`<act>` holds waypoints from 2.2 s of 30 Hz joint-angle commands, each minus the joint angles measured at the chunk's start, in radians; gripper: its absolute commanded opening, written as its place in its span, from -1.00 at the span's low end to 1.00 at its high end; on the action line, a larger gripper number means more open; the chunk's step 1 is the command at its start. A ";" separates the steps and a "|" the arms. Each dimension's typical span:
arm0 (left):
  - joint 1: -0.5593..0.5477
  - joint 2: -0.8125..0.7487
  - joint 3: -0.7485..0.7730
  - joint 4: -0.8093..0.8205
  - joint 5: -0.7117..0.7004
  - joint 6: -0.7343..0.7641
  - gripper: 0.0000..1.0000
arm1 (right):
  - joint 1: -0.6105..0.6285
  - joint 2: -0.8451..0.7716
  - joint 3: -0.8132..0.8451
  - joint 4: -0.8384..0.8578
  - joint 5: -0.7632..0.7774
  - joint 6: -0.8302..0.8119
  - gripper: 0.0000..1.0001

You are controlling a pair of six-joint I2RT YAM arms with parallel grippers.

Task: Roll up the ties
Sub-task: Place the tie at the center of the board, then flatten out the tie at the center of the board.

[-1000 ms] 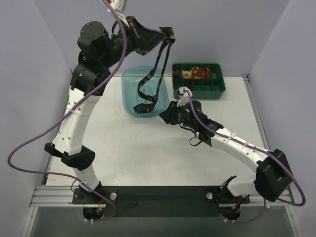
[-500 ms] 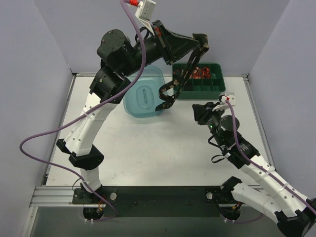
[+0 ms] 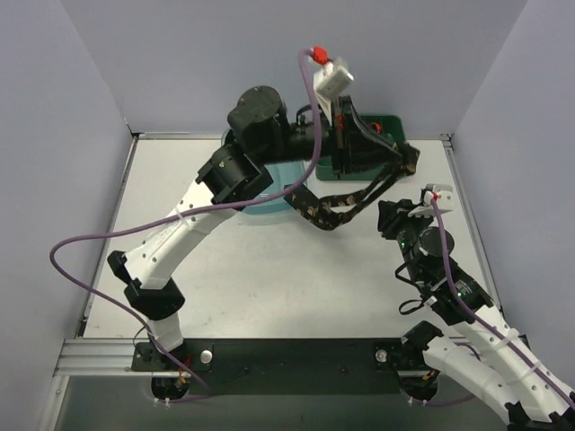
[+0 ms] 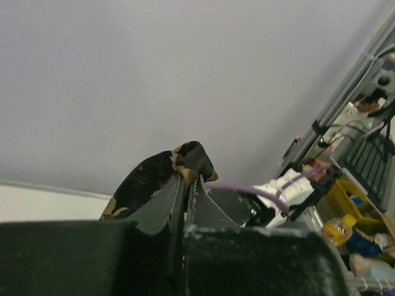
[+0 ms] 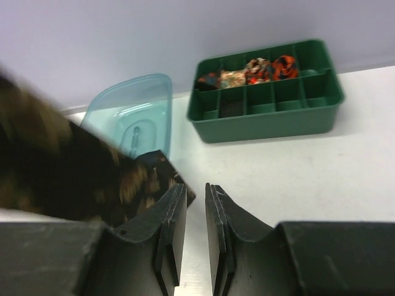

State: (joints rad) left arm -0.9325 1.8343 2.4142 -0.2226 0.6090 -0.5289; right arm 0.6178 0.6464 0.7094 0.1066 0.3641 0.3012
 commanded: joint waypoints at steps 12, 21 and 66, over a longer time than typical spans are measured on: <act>-0.218 -0.277 -1.105 0.330 -0.360 0.202 -1.00 | -0.118 0.033 -0.018 -0.056 0.046 0.035 -0.60; -0.344 -0.363 -1.285 0.292 -0.449 0.198 -1.00 | -0.168 0.293 0.065 -0.024 -0.290 0.007 -0.58; -0.439 -1.024 -1.261 -0.319 -0.546 0.333 -1.00 | -0.188 1.421 0.771 -0.295 -0.542 0.067 -1.00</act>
State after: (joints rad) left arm -1.3624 0.8310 1.1404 -0.5503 0.0872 -0.2020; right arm 0.4202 2.0399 1.4189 -0.0689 -0.2737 0.3561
